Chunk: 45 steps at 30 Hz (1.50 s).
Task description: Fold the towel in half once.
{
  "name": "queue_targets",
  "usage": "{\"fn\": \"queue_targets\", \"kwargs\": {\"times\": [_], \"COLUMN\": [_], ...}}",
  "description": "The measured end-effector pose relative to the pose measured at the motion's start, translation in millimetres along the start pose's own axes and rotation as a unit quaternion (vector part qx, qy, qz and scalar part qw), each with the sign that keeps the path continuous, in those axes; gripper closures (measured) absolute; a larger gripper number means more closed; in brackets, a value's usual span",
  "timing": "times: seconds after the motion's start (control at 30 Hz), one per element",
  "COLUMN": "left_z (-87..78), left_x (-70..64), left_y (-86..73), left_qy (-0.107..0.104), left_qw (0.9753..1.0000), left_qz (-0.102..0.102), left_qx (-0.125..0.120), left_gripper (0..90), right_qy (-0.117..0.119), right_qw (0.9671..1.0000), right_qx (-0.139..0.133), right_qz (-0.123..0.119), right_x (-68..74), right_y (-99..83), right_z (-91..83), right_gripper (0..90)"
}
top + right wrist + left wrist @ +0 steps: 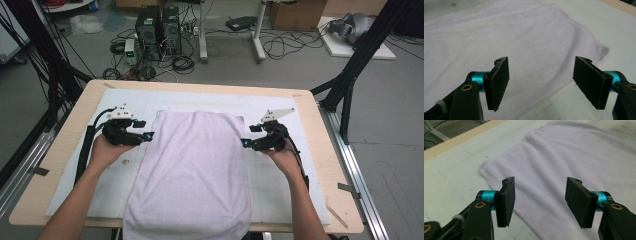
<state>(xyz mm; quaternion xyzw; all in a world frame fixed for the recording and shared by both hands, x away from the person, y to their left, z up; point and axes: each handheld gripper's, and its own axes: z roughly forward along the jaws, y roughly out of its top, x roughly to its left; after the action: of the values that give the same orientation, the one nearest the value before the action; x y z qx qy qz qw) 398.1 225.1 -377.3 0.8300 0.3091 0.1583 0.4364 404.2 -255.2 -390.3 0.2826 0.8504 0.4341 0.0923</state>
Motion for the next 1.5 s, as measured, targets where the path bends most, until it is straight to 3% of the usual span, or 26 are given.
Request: {"fn": "queue_targets", "kwargs": {"times": [0.17, 0.3, 0.37, 0.43, 0.5, 0.67, 0.77, 0.83, 0.97, 1.07, 1.13, 1.33, 1.5], "left_z": [15.9, 32.7, 42.8, 49.4, 58.6, 72.3, 81.9, 82.2, 84.5, 84.2, 82.0, 60.7, 36.4], "left_x": [24.3, 34.4, 40.1, 42.2, 41.3, 43.5, 42.9, 43.9, 39.6, 41.5, 42.2, 46.7, 40.5], "left_y": [16.1, 7.8, 1.1, -2.2, -4.4, -10.3, -17.0, -17.4, -15.3, -15.3, -14.6, -6.9, 1.6], "left_qy": [0.011, 0.021, 0.007, 0.003, 0.025, 0.044, 0.046, 0.042, 0.040, 0.037, 0.046, 0.042, 0.030], "left_qw": [0.9998, 0.9992, 0.9986, 0.9983, 0.9980, 0.9969, 0.9945, 0.9947, 0.9949, 0.9941, 0.9934, 0.9957, 0.9980], "left_qz": [-0.007, -0.011, -0.035, -0.044, -0.030, -0.033, -0.025, -0.039, -0.033, -0.056, -0.056, -0.057, -0.036], "left_qx": [0.014, 0.032, 0.040, 0.040, 0.050, 0.057, 0.090, 0.085, 0.086, 0.085, 0.089, 0.060, 0.043], "left_gripper": [47.4, 51.2, 52.8, 54.7, 56.1, 60.8, 62.5, 66.2, 81.8, 85.8, 86.4, 86.6, 86.6], "right_qy": [-0.018, -0.028, -0.032, -0.030, -0.031, -0.039, -0.060, -0.065, -0.076, -0.057, -0.047, -0.043, -0.031], "right_qw": [0.9998, 0.9994, 0.9991, 0.9983, 0.9977, 0.9966, 0.9953, 0.9943, 0.9940, 0.9950, 0.9951, 0.9960, 0.9982], "right_qx": [0.005, 0.019, 0.026, 0.046, 0.057, 0.054, 0.064, 0.074, 0.065, 0.067, 0.071, 0.060, 0.029], "right_qz": [-0.005, 0.001, 0.009, 0.019, 0.022, 0.049, 0.040, 0.040, 0.045, 0.048, 0.051, 0.050, 0.042], "right_x": [-21.9, -36.7, -40.7, -44.5, -46.6, -51.8, -51.3, -51.6, -50.5, -48.8, -48.5, -46.5, -39.4], "right_y": [22.0, 26.7, 23.5, 18.4, 14.6, 6.0, 3.5, 0.4, -5.8, -4.7, -3.4, 3.3, 12.2], "right_z": [6.7, 21.7, 28.9, 39.3, 47.2, 60.3, 65.4, 69.0, 70.3, 70.3, 70.2, 57.5, 32.0], "right_gripper": [36.7, 39.8, 40.4, 41.9, 41.9, 43.8, 46.1, 48.4, 60.3, 76.2, 81.4, 85.0, 85.1]}}
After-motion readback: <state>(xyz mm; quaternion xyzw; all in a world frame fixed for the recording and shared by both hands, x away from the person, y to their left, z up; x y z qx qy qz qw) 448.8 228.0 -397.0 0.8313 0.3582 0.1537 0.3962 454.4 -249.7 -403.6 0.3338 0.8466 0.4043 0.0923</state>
